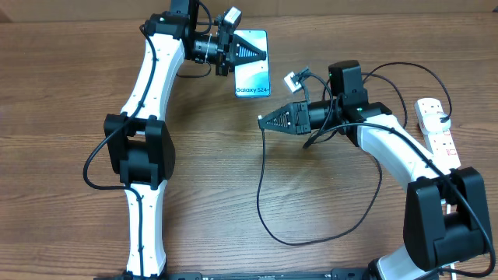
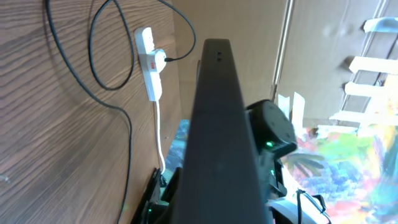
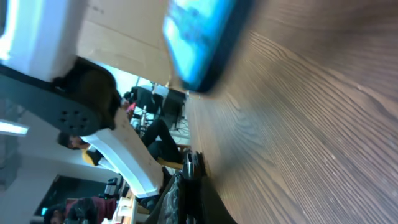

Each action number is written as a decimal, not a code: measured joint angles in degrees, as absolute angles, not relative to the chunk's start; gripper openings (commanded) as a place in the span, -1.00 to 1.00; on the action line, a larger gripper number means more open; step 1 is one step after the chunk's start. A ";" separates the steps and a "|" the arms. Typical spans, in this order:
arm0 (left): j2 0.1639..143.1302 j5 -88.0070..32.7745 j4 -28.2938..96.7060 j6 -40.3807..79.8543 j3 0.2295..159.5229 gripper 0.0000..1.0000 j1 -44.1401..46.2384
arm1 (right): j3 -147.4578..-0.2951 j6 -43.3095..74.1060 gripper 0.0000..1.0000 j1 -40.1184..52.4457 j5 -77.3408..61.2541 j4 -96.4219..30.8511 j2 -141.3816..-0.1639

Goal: Plug charger to phone and switch on socket
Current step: 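Lift the plug with the right gripper toward the phone's bottom port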

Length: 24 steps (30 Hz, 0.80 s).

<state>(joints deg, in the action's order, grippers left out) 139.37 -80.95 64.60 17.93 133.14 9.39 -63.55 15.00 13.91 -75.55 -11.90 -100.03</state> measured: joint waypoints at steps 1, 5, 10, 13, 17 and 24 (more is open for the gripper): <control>139.37 -80.51 64.62 18.39 133.14 -0.91 9.41 | -63.55 16.36 -0.93 13.91 -76.05 -10.15 -100.03; 139.37 -79.29 62.61 21.06 133.14 -0.92 9.82 | -63.57 21.58 -0.93 13.91 -76.71 -4.89 -100.03; 139.37 -78.81 58.98 24.23 133.14 -0.92 11.25 | -63.57 27.40 -0.93 13.91 -76.23 -1.67 -100.03; 139.37 -78.81 57.56 26.04 133.14 -0.92 12.05 | -63.57 29.26 -0.93 13.91 -75.55 -1.56 -100.03; 139.37 -79.13 57.14 27.33 133.14 -0.91 12.69 | -63.57 30.61 -0.93 13.85 -74.91 -0.82 -100.03; 139.37 -80.36 56.55 27.77 133.14 -0.92 12.56 | -63.57 34.06 -0.93 11.90 -74.72 2.66 -100.03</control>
<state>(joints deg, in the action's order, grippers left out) 139.37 -80.36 56.55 27.77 133.14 12.56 -63.57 34.06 11.90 -74.72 2.66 -100.03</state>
